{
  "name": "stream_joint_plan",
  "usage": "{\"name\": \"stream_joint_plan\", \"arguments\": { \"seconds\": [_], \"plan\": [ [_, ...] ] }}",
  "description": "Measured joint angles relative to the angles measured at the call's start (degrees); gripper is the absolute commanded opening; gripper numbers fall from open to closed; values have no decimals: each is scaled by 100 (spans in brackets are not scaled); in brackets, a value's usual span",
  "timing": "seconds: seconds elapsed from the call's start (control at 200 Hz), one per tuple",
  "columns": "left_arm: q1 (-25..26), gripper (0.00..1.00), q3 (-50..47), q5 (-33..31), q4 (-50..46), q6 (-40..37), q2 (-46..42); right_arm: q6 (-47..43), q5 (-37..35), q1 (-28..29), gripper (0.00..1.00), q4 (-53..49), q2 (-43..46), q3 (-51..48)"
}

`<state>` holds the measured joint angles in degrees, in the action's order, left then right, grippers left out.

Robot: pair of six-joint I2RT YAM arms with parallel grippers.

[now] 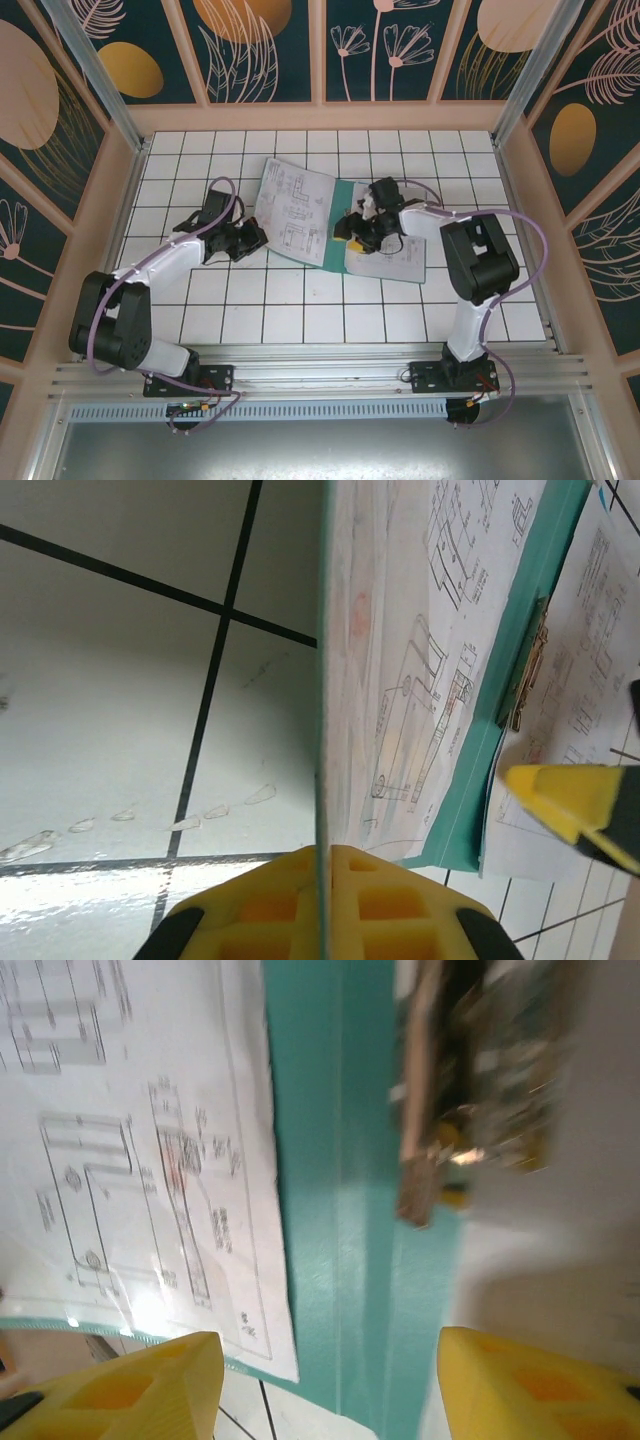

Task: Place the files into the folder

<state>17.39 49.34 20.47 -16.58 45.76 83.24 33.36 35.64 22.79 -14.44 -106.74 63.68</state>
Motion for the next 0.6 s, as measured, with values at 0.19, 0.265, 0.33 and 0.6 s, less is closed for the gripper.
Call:
{"name": "stream_joint_plan", "arguments": {
  "seconds": [0.19,0.265,0.33,0.6],
  "plan": [
    [4,0,212,-433,-553,-184,-372,199,-232,-1239,52,269,739,-522],
    [4,0,275,-570,-708,-210,-518,273,-385,-1703,49,313,881,-765],
    [4,0,302,-688,-826,-223,-658,326,-485,-1954,47,328,901,-968],
    [4,0,483,-898,-1211,-385,-938,612,-564,-2094,41,496,835,-1526]
  ]
}}
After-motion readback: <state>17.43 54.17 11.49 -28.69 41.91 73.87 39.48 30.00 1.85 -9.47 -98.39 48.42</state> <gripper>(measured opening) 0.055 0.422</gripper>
